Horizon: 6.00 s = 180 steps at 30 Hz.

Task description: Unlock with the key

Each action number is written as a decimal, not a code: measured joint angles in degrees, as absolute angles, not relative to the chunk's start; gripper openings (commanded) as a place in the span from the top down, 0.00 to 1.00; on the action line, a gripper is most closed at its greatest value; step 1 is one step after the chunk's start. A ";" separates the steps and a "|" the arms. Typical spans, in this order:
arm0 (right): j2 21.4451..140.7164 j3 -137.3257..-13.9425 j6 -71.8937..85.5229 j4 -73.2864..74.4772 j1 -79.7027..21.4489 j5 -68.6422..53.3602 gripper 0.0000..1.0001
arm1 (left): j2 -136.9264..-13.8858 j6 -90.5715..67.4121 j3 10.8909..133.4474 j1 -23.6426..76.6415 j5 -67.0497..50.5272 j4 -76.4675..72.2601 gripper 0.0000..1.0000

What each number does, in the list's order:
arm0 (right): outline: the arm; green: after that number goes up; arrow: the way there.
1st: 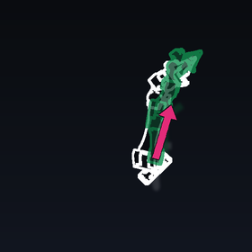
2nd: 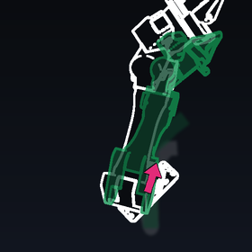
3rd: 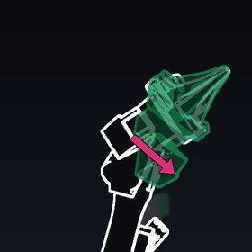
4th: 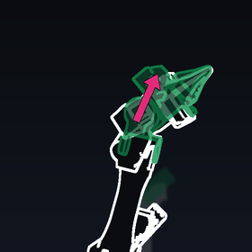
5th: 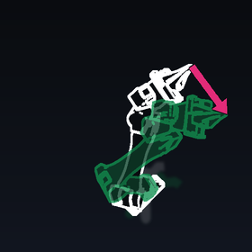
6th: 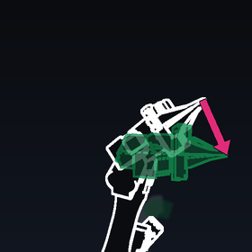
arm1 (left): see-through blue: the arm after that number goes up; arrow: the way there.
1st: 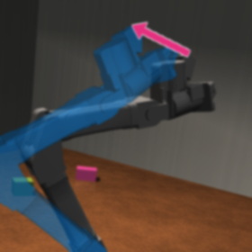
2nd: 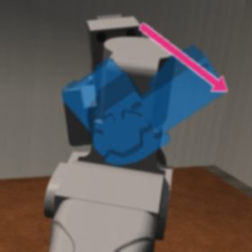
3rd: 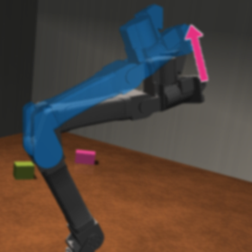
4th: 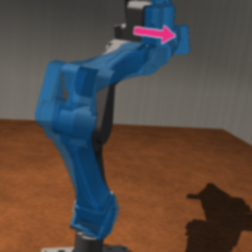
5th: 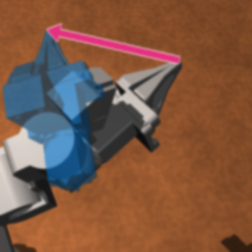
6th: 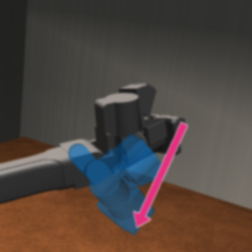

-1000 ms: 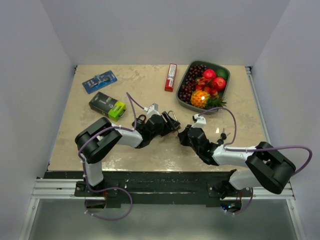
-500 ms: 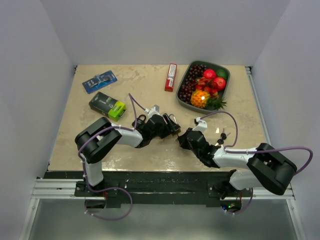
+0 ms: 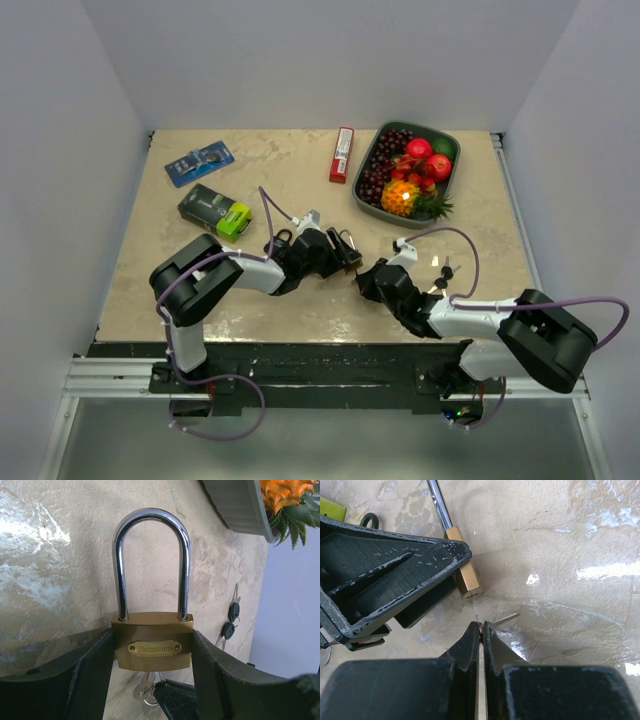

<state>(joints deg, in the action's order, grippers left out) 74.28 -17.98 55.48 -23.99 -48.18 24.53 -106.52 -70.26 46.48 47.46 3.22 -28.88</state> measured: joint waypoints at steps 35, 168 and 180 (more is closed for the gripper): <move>73.49 -16.80 57.36 -18.28 -54.37 33.43 1.00 | -104.07 -66.63 47.88 41.21 -0.56 -21.37 1.00; 75.05 -17.65 46.37 -28.05 -51.70 24.21 1.00 | -103.39 -67.88 43.59 44.27 -4.36 -28.38 1.00; 78.46 -18.09 43.83 -31.27 -51.68 24.27 1.00 | -103.39 -67.94 43.20 44.34 -2.74 -28.47 1.00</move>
<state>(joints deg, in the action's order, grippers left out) 78.46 -18.09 43.83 -31.27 -51.68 24.27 -103.39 -67.94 43.20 44.34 -2.74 -28.47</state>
